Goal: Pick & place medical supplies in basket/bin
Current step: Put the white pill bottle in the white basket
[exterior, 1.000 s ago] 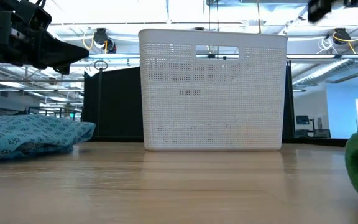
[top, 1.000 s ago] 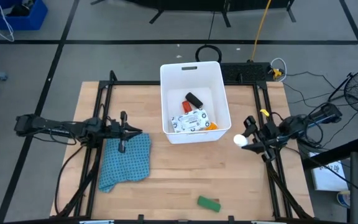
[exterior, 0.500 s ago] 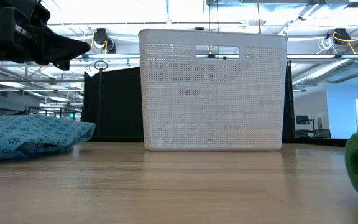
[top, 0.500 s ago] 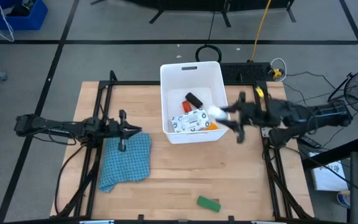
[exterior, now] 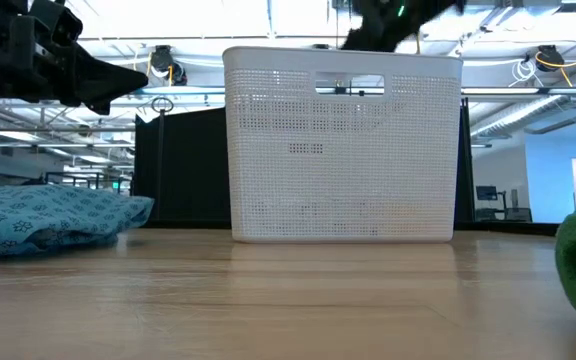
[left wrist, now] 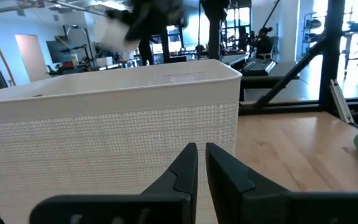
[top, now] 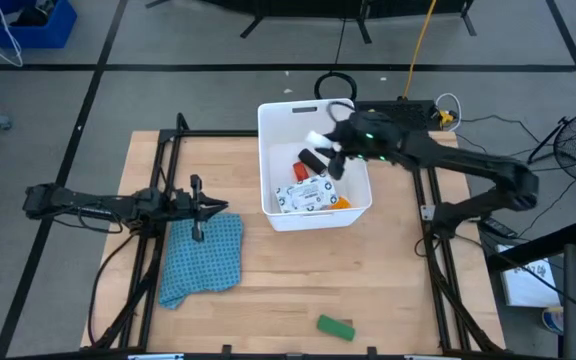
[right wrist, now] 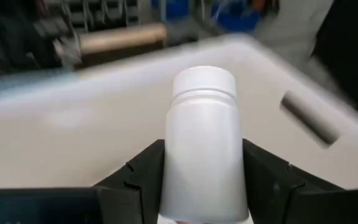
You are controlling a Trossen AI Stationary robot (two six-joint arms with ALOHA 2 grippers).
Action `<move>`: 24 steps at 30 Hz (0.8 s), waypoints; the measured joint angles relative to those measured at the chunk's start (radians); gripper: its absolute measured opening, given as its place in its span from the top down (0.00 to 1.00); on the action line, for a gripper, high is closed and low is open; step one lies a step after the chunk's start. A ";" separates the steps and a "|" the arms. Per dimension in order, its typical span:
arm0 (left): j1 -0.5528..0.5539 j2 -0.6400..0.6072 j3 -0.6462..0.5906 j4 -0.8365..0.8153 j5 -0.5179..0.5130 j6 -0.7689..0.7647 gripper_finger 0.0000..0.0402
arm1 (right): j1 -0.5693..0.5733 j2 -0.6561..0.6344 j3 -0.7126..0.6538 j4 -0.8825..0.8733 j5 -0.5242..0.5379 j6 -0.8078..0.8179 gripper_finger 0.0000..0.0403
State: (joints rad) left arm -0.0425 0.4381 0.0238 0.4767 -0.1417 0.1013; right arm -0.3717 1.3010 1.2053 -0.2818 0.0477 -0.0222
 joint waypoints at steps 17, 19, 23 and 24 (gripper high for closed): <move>0.000 0.000 0.000 0.022 -0.095 0.034 0.91 | -0.120 0.450 0.205 0.072 -0.258 -0.060 0.59; 0.000 0.000 0.000 0.032 -0.095 0.034 0.91 | -0.120 0.486 0.224 0.052 -0.258 -0.033 0.59; 0.000 0.000 0.000 0.043 -0.095 0.028 0.91 | -0.120 0.525 0.238 0.004 -0.196 0.000 0.59; 0.000 0.000 0.000 0.046 -0.095 0.025 0.91 | -0.120 0.529 0.238 -0.005 -0.174 0.007 0.59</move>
State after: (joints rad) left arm -0.0425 0.4381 0.0238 0.5224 -0.2365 0.1268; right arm -0.4915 1.8302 1.4433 -0.2868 -0.1260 -0.0149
